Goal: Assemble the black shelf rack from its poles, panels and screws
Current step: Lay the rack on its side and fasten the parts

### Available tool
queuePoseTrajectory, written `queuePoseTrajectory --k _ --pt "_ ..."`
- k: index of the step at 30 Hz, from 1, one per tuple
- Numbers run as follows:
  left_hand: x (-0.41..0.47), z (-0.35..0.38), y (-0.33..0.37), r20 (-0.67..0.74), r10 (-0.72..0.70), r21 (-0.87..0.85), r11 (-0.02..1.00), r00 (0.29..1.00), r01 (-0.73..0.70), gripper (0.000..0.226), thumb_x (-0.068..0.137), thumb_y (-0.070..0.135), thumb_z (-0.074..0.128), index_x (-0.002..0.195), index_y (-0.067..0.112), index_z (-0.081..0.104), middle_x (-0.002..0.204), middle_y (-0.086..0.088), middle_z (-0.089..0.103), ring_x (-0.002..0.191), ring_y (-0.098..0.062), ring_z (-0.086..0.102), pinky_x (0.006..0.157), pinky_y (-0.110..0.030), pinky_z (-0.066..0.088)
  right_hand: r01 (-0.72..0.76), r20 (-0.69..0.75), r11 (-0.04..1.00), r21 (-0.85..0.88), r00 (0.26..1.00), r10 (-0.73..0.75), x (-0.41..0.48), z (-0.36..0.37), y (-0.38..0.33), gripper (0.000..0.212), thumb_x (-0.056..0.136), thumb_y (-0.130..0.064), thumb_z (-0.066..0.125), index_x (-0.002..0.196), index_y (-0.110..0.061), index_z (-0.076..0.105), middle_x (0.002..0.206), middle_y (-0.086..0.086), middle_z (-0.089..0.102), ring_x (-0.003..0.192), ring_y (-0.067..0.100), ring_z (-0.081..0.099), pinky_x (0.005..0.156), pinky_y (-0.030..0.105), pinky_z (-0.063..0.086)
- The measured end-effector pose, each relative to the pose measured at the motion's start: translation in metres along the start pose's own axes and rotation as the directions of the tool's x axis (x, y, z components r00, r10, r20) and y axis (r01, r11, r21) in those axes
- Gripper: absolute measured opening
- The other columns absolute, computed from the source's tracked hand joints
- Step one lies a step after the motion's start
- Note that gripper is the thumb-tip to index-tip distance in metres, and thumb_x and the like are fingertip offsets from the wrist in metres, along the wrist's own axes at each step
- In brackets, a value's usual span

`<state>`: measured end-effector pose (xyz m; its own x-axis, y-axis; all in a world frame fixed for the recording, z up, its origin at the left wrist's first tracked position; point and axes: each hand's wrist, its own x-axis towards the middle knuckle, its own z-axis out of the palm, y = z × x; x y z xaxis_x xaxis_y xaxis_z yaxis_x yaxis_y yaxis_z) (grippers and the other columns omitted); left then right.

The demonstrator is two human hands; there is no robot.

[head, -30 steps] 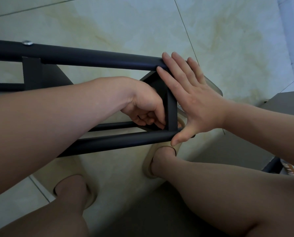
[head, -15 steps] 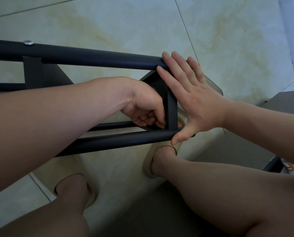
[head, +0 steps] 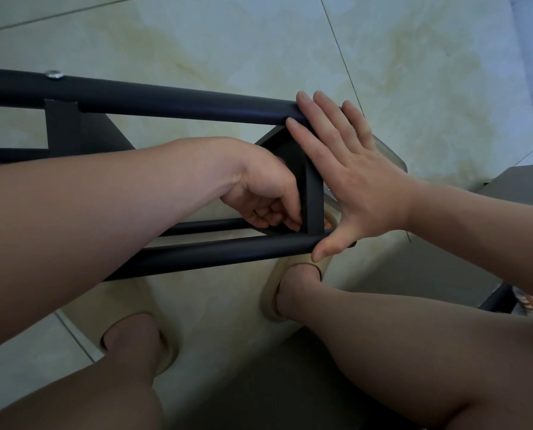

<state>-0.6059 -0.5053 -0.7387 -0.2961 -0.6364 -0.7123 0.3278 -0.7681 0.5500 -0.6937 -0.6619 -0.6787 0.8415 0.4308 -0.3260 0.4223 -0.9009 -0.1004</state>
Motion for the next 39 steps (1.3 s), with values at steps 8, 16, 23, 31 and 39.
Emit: queuePoseTrajectory --k 8,16,23,31,39 --pt "-0.0013 0.0017 0.0010 0.006 -0.009 0.018 1.000 1.000 0.009 0.016 0.088 0.002 0.062 0.081 0.013 0.071 0.069 0.002 0.069 0.062 -0.010 0.049 0.074 -0.028 0.042 0.001 -0.004 1.000 0.001 1.000 -0.001 -0.0002 0.0006 0.0005 0.144 0.062 -0.105 0.027 0.160 0.000 0.009 0.166 0.028 0.002 0.155 0.043 -0.002 0.124 0.058 0.000" --pt "-0.0075 -0.0022 0.0050 0.000 -0.040 0.122 0.992 0.999 0.039 0.010 0.088 0.017 0.068 0.087 0.023 0.076 0.084 0.008 0.075 0.084 -0.012 0.060 0.085 -0.035 0.047 0.004 -0.001 1.000 0.000 1.000 -0.004 0.0000 0.0000 0.0010 0.144 0.063 -0.105 0.027 0.160 0.001 0.010 0.166 0.028 0.002 0.155 0.043 -0.002 0.124 0.060 0.001" --pt "-0.0031 0.0012 0.0029 -0.022 -0.011 0.087 0.996 1.000 0.013 0.013 0.089 0.008 0.065 0.090 0.019 0.072 0.076 0.008 0.072 0.075 -0.011 0.057 0.085 -0.032 0.044 -0.001 0.001 1.000 -0.004 1.000 0.001 -0.0002 0.0003 0.0010 0.145 0.062 -0.105 0.026 0.160 0.001 0.011 0.166 0.029 0.003 0.155 0.043 -0.001 0.124 0.059 0.001" --pt "-0.0030 0.0030 0.0008 -0.012 -0.002 0.038 0.999 1.000 0.002 0.014 0.089 0.006 0.062 0.093 0.016 0.071 0.079 0.004 0.071 0.078 -0.013 0.057 0.097 -0.037 0.042 0.007 -0.015 1.000 -0.001 1.000 -0.007 0.0004 0.0024 0.0015 0.145 0.062 -0.105 0.027 0.160 0.001 0.010 0.165 0.029 0.003 0.155 0.045 0.000 0.124 0.058 0.000" --pt "-0.0028 0.0038 -0.0004 -0.006 0.015 0.007 1.000 1.000 -0.015 0.016 0.089 0.003 0.061 0.096 0.012 0.071 0.084 0.000 0.069 0.086 -0.017 0.056 0.107 -0.041 0.040 0.008 -0.010 1.000 -0.007 1.000 -0.008 0.0004 0.0020 0.0017 0.145 0.062 -0.105 0.026 0.160 0.001 0.009 0.165 0.030 0.003 0.154 0.046 -0.001 0.124 0.060 0.001"
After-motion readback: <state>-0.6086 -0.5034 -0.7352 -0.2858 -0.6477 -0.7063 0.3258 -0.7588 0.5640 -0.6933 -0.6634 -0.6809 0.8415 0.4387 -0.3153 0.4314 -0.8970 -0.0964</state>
